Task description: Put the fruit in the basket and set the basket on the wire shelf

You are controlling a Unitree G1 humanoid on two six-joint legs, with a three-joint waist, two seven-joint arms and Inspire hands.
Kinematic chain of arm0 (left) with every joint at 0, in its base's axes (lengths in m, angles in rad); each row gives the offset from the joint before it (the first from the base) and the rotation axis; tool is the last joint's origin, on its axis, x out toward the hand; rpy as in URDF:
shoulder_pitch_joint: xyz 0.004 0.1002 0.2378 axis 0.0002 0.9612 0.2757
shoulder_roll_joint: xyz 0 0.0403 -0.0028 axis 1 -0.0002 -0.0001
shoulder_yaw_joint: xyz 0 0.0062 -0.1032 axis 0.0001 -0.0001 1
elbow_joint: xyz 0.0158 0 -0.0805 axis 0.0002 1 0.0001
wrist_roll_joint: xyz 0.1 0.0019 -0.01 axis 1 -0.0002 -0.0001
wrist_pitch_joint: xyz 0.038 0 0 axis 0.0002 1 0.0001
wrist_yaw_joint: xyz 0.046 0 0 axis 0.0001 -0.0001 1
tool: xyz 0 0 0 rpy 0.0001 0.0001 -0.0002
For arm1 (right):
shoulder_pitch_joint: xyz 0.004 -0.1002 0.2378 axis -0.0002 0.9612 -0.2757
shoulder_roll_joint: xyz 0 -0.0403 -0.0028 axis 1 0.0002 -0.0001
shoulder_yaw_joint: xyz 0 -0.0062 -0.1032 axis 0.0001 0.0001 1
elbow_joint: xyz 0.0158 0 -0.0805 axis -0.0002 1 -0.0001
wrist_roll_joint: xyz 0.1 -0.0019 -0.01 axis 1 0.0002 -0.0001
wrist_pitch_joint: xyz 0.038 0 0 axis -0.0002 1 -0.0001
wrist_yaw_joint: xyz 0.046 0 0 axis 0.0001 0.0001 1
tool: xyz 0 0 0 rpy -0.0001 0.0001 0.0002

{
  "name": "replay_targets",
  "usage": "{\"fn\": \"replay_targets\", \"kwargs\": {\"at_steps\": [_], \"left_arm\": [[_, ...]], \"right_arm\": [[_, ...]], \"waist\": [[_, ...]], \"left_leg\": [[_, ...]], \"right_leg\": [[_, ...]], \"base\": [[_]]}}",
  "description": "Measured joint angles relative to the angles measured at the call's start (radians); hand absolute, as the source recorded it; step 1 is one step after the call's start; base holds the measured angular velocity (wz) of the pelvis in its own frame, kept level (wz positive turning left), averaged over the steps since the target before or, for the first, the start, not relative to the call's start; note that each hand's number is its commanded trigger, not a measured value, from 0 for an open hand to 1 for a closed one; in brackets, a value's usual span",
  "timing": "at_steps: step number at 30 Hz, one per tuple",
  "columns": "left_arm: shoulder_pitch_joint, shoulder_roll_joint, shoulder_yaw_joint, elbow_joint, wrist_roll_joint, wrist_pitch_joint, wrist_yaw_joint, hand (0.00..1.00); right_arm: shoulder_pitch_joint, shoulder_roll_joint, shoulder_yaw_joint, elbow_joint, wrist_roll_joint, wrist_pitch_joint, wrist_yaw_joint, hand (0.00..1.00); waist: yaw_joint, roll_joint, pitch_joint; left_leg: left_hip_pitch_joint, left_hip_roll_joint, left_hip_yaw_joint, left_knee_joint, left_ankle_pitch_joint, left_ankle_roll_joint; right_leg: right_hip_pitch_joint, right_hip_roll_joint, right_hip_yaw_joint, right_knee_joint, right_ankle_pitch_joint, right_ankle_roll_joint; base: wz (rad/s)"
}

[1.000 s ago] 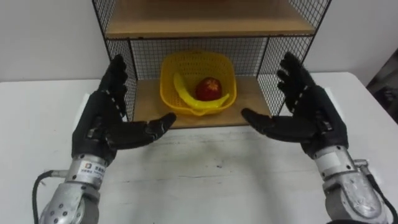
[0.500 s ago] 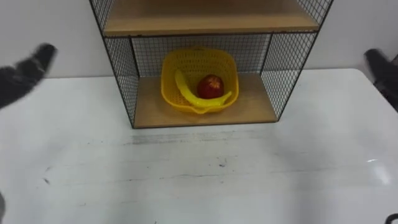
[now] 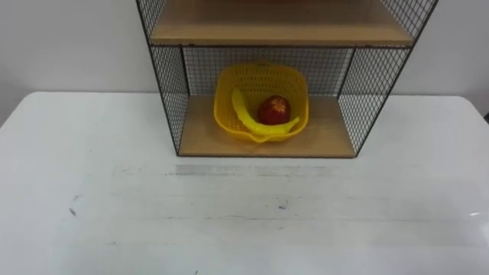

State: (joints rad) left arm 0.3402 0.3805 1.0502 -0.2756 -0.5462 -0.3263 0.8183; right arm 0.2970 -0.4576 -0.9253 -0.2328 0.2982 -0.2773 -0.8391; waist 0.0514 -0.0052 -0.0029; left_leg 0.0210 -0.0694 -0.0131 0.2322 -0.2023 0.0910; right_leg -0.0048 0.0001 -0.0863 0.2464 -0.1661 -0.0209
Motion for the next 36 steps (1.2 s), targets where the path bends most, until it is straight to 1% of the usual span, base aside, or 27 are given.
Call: {"fn": "replay_targets", "kwargs": {"at_steps": [2, 3, 4, 5, 6, 8, 9, 11, 12, 13, 15, 19, 21, 23, 24, 26, 27, 29, 30, 31, 32, 33, 34, 35, 36], "left_arm": [[0.044, -0.004, 0.000, 0.117, -0.166, 0.028, 0.026, 0.00], [0.055, -0.004, -0.004, 0.154, -0.199, 0.034, 0.029, 0.00], [0.072, -0.006, -0.016, 0.234, -0.259, 0.047, 0.030, 0.00], [0.085, -0.009, -0.048, 0.317, -0.302, 0.056, 0.032, 0.00], [0.090, -0.010, -0.067, 0.363, -0.317, 0.061, 0.031, 0.00], [0.091, -0.018, -0.131, 0.556, -0.378, 0.093, 0.026, 0.00], [0.093, -0.020, -0.152, 0.601, -0.388, 0.098, 0.021, 0.00], [0.092, -0.030, -0.208, 0.786, -0.401, 0.121, -0.033, 0.00], [0.090, -0.032, -0.212, 0.835, -0.401, 0.129, -0.048, 0.00], [0.090, -0.035, -0.212, 0.929, -0.403, 0.136, -0.072, 0.00], [0.088, -0.043, -0.211, 1.065, -0.405, 0.138, -0.098, 0.00], [0.083, -0.045, -0.210, 1.191, -0.405, 0.138, -0.138, 0.00], [0.083, -0.062, -0.218, 1.233, -0.403, 0.138, -0.157, 0.00], [0.082, -0.087, -0.230, 1.300, -0.403, 0.143, -0.188, 0.00], [0.083, -0.094, -0.233, 1.316, -0.402, 0.146, -0.198, 0.00], [0.081, -0.134, -0.266, 1.356, -0.395, 0.158, -0.234, 0.00], [0.080, -0.142, -0.284, 1.366, -0.393, 0.165, -0.245, 0.00], [0.077, -0.176, -0.355, 1.408, -0.322, 0.192, -0.300, 0.00], [0.077, -0.185, -0.374, 1.415, -0.295, 0.201, -0.316, 0.00], [0.075, -0.202, -0.410, 1.421, -0.215, 0.223, -0.343, 0.00], [0.071, -0.214, -0.446, 1.423, -0.123, 0.245, -0.372, 0.00], [0.064, -0.215, -0.494, 1.424, -0.036, 0.268, -0.406, 0.00], [0.062, -0.215, -0.524, 1.423, 0.019, 0.278, -0.422, 0.00], [0.038, -0.212, -0.582, 1.423, 0.130, 0.294, -0.450, 0.00], [0.012, -0.209, -0.639, 1.422, 0.228, 0.310, -0.476, 0.00]], "right_arm": [[0.047, 0.000, -0.018, 0.115, 0.113, 0.038, -0.030, 0.00], [0.061, 0.001, -0.019, 0.164, 0.141, 0.040, -0.030, 0.00], [0.072, 0.004, -0.019, 0.263, 0.212, 0.060, -0.026, 0.00], [0.090, 0.019, -0.018, 0.352, 0.285, 0.080, -0.020, 0.00], [0.095, 0.028, -0.017, 0.398, 0.316, 0.089, -0.017, 0.00], [0.097, 0.038, -0.001, 0.612, 0.448, 0.124, 0.004, 0.00], [0.098, 0.044, 0.004, 0.663, 0.473, 0.132, 0.009, 0.00], [0.099, 0.085, 0.004, 0.830, 0.550, 0.148, 0.035, 0.00], [0.098, 0.096, 0.002, 0.857, 0.575, 0.148, 0.038, 0.00], [0.097, 0.108, 0.003, 0.911, 0.609, 0.149, 0.050, 0.00], [0.099, 0.110, -0.007, 0.987, 0.644, 0.148, 0.054, 0.00], [0.096, 0.109, 0.003, 1.089, 0.642, 0.143, 0.075, 0.00], [0.096, 0.110, 0.032, 1.156, 0.634, 0.143, 0.089, 0.00], [0.094, 0.120, 0.066, 1.229, 0.634, 0.146, 0.093, 0.00], [0.094, 0.124, 0.082, 1.242, 0.634, 0.146, 0.094, 0.00], [0.090, 0.164, 0.158, 1.289, 0.589, 0.139, 0.115, 0.00], [0.082, 0.172, 0.174, 1.315, 0.588, 0.139, 0.126, 0.00], [0.048, 0.209, 0.228, 1.415, 0.542, 0.152, 0.173, 0.00], [0.044, 0.219, 0.240, 1.431, 0.521, 0.159, 0.186, 0.00], [0.033, 0.237, 0.271, 1.452, 0.492, 0.180, 0.213, 0.00], [0.019, 0.252, 0.307, 1.463, 0.458, 0.201, 0.238, 0.00], [0.008, 0.255, 0.361, 1.479, 0.411, 0.225, 0.269, 0.00], [0.001, 0.256, 0.387, 1.481, 0.383, 0.236, 0.285, 0.00], [-0.015, 0.257, 0.442, 1.482, 0.318, 0.254, 0.322, 0.00], [-0.030, 0.256, 0.502, 1.483, 0.258, 0.268, 0.361, 0.00]], "waist": [[-0.001, -0.001, -0.0014], [-0.005, -0.002, -0.0012], [-0.016, -0.006, -0.0013], [-0.020, -0.007, -0.0012], [-0.020, -0.007, -0.0011], [-0.023, -0.003, -0.0021], [-0.024, -0.003, -0.0022], [-0.032, -0.003, -0.0020], [-0.038, -0.002, -0.0018], [-0.048, 0.001, -0.0017], [-0.072, 0.010, -0.0027], [-0.076, 0.011, -0.0026], [-0.077, 0.011, -0.0022], [-0.075, 0.011, -0.0025], [-0.074, 0.010, -0.0027], [-0.075, 0.004, -0.0023], [-0.075, 0.001, -0.0027], [-0.076, -0.006, -0.0040], [-0.077, -0.007, -0.0038], [-0.077, -0.008, -0.0036], [-0.077, -0.009, -0.0034], [-0.074, -0.011, -0.0032], [-0.075, -0.011, -0.0032], [-0.082, -0.012, -0.0026], [-0.082, -0.012, -0.0021]], "left_leg": [[-0.002, -0.001, 0.000, -0.001, 0.000, 0.000], [-0.003, -0.001, 0.000, 0.000, 0.000, 0.001], [-0.007, -0.001, -0.002, 0.000, 0.001, 0.002], [-0.010, -0.002, -0.009, 0.002, 0.002, 0.002], [-0.010, -0.002, -0.010, 0.003, 0.001, 0.002], [-0.009, -0.006, -0.019, 0.003, 0.000, 0.000], [-0.009, -0.007, -0.021, 0.002, 0.000, 0.000], [-0.009, -0.007, -0.023, 0.002, 0.000, -0.001], [-0.010, -0.007, -0.024, 0.002, 0.000, -0.001], [-0.010, -0.008, -0.026, 0.002, 0.000, -0.001], [-0.009, -0.010, -0.028, 0.003, -0.001, -0.001], [-0.003, -0.008, -0.018, -0.006, 0.000, -0.002], [0.002, -0.008, -0.014, -0.013, 0.003, -0.003], [0.007, -0.006, -0.007, -0.012, 0.002, -0.003], [0.007, -0.005, -0.004, -0.012, 0.002, -0.002], [0.004, 0.000, 0.005, -0.012, 0.001, -0.003], [0.004, 0.001, 0.007, -0.012, 0.001, -0.004], [0.013, 0.004, 0.009, -0.011, 0.000, -0.006], [0.016, 0.004, 0.009, -0.012, 0.000, -0.006], [0.018, 0.006, 0.010, -0.013, 0.000, -0.006], [0.021, 0.006, 0.009, -0.013, 0.000, -0.006], [0.027, 0.006, 0.009, -0.014, 0.000, -0.006], [0.030, 0.006, 0.008, -0.014, 0.000, -0.006], [0.034, 0.005, 0.003, -0.014, 0.000, -0.006], [0.038, 0.006, 0.000, -0.015, 0.001, -0.006]], "right_leg": [[-0.007, -0.005, -0.006, 0.011, -0.005, -0.002], [-0.007, -0.008, -0.009, 0.010, -0.005, -0.002], [-0.007, -0.010, -0.021, 0.009, -0.005, -0.003], [-0.004, -0.011, -0.026, 0.008, -0.005, -0.003], [-0.003, -0.011, -0.026, 0.007, -0.005, -0.003], [-0.004, -0.012, -0.025, 0.008, -0.007, -0.002], [-0.003, -0.012, -0.025, 0.008, -0.008, -0.002], [-0.003, -0.014, -0.027, 0.011, -0.012, -0.002], [-0.003, -0.014, -0.027, 0.010, -0.013, -0.002], [-0.002, -0.014, -0.027, 0.009, -0.013, -0.002], [-0.002, -0.014, -0.022, 0.008, -0.015, 0.001], [-0.005, -0.010, -0.005, 0.011, -0.015, 0.000], [-0.002, -0.009, 0.001, 0.010, -0.013, 0.000], [-0.002, -0.008, 0.008, 0.011, -0.013, 0.000], [-0.002, -0.007, 0.010, 0.011, -0.013, 0.001], [-0.006, -0.005, 0.014, 0.009, -0.013, 0.002], [-0.006, -0.004, 0.014, 0.009, -0.012, 0.001], [0.012, -0.001, 0.016, 0.005, -0.007, -0.005], [0.014, 0.000, 0.016, -0.001, -0.005, -0.005], [0.022, 0.002, 0.016, -0.009, -0.001, -0.006], [0.024, 0.002, 0.016, -0.009, -0.001, -0.006], [0.027, 0.002, 0.016, -0.010, -0.001, -0.005], [0.028, 0.002, 0.014, -0.011, -0.001, -0.005], [0.037, 0.000, 0.004, -0.017, 0.000, -0.005], [0.046, 0.002, 0.004, -0.029, 0.004, -0.003]], "base": [[0.00], [0.08], [0.17], [0.18], [0.13], [0.04], [0.06], [0.07], [0.05], [0.00], [0.00], [-0.11], [-0.08], [-0.09], [-0.12], [-0.10], [0.00], [0.00], [0.00], [0.00], [0.00], [0.00], [0.05], [0.09], [0.09]]}}
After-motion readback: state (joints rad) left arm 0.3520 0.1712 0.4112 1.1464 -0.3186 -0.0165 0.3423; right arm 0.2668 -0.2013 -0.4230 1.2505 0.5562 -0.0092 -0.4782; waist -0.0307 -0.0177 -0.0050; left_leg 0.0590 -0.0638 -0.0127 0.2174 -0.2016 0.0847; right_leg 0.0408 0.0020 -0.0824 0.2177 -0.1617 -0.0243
